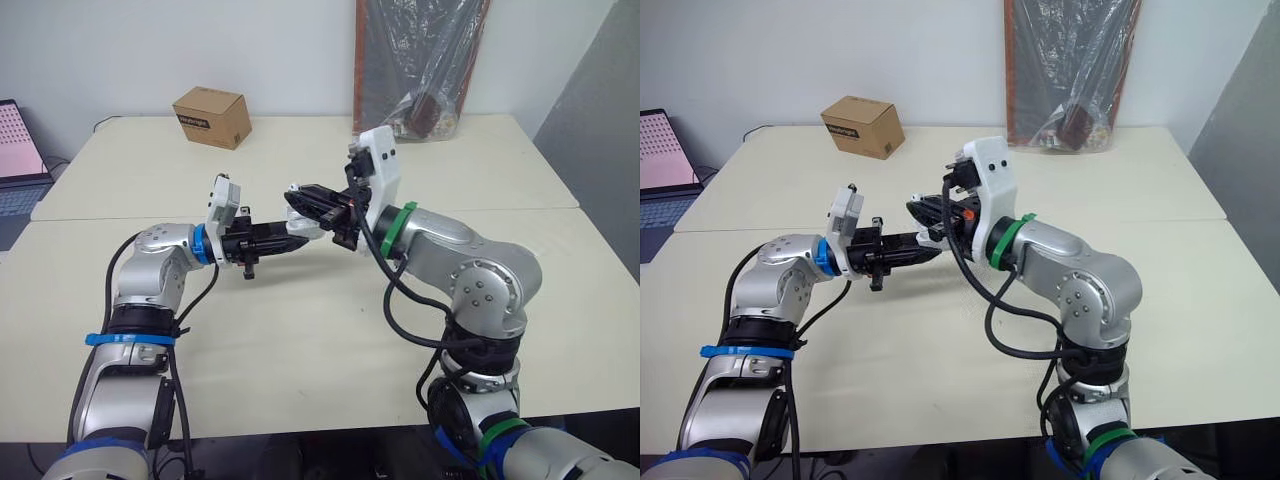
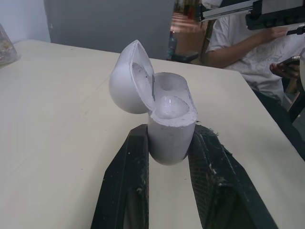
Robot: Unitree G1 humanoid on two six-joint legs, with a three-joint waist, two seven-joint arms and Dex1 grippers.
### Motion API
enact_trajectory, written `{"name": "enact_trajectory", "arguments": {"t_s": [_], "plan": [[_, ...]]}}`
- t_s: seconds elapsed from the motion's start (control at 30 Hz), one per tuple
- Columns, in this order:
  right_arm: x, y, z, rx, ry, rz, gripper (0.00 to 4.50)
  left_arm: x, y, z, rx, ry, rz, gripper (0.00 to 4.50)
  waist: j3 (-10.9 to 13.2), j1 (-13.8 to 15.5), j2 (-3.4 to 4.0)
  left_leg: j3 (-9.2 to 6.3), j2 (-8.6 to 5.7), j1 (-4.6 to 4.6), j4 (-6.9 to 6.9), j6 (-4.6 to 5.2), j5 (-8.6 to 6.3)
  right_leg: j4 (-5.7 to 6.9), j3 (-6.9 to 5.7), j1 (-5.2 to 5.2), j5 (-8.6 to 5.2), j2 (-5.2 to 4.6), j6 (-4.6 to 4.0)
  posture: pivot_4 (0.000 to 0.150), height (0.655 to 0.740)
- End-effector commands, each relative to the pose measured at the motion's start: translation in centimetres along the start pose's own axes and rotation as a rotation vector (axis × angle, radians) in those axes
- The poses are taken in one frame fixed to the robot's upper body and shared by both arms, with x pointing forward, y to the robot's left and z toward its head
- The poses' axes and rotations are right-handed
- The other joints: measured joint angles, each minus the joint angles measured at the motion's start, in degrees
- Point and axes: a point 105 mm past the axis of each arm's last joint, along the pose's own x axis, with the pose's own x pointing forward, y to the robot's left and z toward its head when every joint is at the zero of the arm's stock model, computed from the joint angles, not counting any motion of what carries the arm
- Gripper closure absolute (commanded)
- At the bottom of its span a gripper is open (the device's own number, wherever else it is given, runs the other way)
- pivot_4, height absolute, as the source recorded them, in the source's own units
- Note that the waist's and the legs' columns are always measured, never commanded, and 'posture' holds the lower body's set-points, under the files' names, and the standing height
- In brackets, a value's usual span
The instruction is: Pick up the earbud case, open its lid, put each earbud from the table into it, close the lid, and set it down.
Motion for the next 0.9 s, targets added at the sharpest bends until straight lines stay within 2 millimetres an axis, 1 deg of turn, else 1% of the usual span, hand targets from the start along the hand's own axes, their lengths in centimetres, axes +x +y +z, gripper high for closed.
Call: {"name": "enact_trajectory", "arguments": {"t_s": [0.03, 0.77, 0.9], "plan": [[0.3, 0.4, 0.5, -0.027, -0.026, -0.009, 4.13, 0.1, 0.1, 1.7, 0.066, -0.029, -0.005, 3.69, 0.0, 0.0, 0.0, 0.0, 0.0, 0.0, 0.0, 0.0, 0.0, 0.0, 0.0, 0.0, 0.0, 0.0, 0.0, 0.15, 0.74], [1.2, -0.8, -1.2, -0.038, 0.053, -0.106, 4.13, 0.1, 0.1, 3.0, 0.064, -0.065, 0.009, 3.69, 0.0, -0.2, 0.0, 0.0, 0.0, -0.01, -0.01, 0.0, 0.0, -0.02, 0.0, -0.01, 0.0, 0.0, 0.0, 0.15, 0.74], [1.5, -1.1, -1.1, -0.036, 0.048, -0.15, 4.13, 0.1, 0.2, 3.2, 0.06, -0.075, 0.021, 3.69, 0.0, -0.2, 0.01, -0.01, 0.0, -0.01, -0.03, 0.0, 0.0, -0.01, -0.01, -0.03, 0.0, 0.01, 0.0, 0.15, 0.74]]}}
